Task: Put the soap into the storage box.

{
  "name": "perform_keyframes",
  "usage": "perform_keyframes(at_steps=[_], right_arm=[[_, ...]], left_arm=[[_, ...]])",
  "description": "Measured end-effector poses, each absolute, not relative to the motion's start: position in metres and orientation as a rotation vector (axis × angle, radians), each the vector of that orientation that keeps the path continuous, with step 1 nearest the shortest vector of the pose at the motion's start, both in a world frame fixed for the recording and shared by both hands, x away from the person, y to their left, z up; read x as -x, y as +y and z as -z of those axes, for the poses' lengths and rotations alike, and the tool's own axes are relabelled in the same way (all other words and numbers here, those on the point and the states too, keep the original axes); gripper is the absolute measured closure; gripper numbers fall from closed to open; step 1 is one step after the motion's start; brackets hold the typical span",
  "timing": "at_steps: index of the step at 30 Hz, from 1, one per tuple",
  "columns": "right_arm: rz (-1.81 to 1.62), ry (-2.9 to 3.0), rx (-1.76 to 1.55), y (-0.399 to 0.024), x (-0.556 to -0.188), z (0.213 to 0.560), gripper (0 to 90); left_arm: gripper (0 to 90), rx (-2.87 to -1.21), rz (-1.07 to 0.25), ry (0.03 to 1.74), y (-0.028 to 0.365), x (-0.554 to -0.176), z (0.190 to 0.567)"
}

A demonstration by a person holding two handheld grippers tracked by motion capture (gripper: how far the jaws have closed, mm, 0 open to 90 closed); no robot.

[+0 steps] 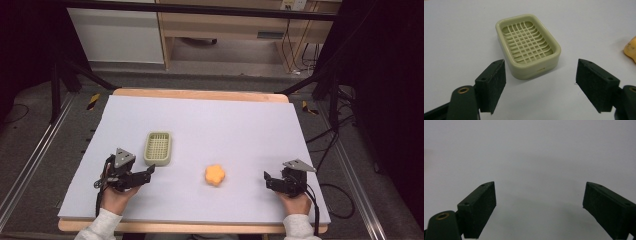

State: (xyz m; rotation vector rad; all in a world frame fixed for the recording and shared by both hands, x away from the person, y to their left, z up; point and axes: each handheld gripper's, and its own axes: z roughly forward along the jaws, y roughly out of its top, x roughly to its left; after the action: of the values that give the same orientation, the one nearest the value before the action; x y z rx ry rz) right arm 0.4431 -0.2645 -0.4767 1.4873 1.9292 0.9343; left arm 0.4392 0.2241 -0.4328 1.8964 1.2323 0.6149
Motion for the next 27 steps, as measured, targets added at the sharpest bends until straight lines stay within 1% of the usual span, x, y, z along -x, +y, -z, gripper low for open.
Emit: perform_keyframes(at_steps=[14,27], right_arm=[[-0.928,1.928,-1.491,-0.264,-0.443,0.477,11.9],[-0.929,1.927,-1.486,-0.264,-0.443,0.477,11.9]], left_arm=[[21.5,-1.933,-0.597,1.169,0.202,-0.438,0.424],[20.1,-1.952,-0.583,1.132,0.178,-0.444,0.416]])
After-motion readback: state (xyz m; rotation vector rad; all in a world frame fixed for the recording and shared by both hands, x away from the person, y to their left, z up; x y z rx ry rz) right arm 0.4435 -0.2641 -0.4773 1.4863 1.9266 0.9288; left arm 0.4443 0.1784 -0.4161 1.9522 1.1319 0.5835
